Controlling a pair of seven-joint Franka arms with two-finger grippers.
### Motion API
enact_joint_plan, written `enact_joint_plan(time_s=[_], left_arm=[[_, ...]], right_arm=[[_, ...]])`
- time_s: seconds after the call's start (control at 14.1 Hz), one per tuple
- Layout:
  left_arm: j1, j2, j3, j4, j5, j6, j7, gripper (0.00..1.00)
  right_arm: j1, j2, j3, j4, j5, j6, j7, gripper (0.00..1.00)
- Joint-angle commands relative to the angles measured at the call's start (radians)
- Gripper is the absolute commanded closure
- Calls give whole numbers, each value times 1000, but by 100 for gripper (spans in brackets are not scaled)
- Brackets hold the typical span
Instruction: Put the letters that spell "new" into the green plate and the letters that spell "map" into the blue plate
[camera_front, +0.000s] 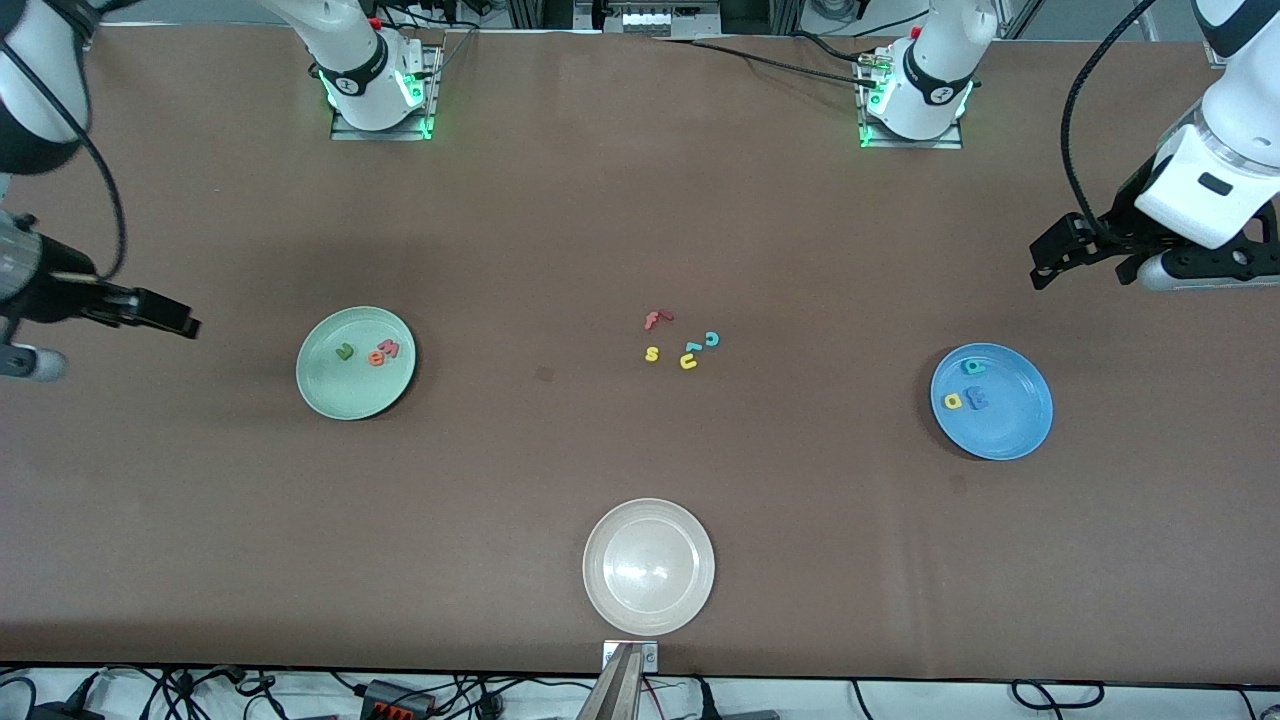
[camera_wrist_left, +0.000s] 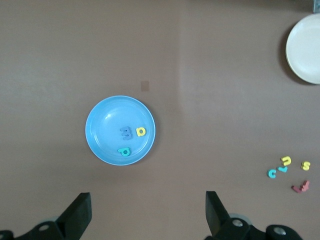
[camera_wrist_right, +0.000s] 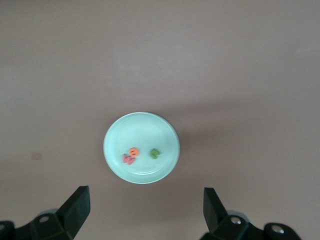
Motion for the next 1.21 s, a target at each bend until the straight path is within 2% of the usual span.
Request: enact_joint_plan(time_s=[0.0, 0.14, 0.21, 0.28, 0.35, 0.64, 0.78, 1.13], left_arm=[[-13, -3, 14, 15, -24, -34, 49, 0], [-18, -4, 7, 18, -24, -39, 49, 0], [-19, -13, 4, 26, -23, -43, 49, 0], [-19, -15, -4, 65, -21, -74, 54, 0], [-22, -6, -6, 104, -17, -118, 54, 0], [-25, 3, -9, 115, -24, -119, 44, 0], [-25, 3, -9, 125, -26, -119, 44, 0], [-27, 17, -10, 139, -26, -117, 44, 0]], right_arm=[[-74, -49, 46, -10, -35, 0, -12, 0], [-138, -53, 85, -10, -38, 0, -80, 0], [-185, -58, 125, -10, -38, 0, -98, 0], [-236, -59, 176, -10, -38, 0, -112, 0], [-256, -66, 200, -10, -40, -2, -112, 0], [-238, -69, 205, -10, -71, -16, -124, 0], [-233, -104, 207, -26, -89, -61, -127, 0], [-229, -204, 205, -178, -94, -27, -127, 0]])
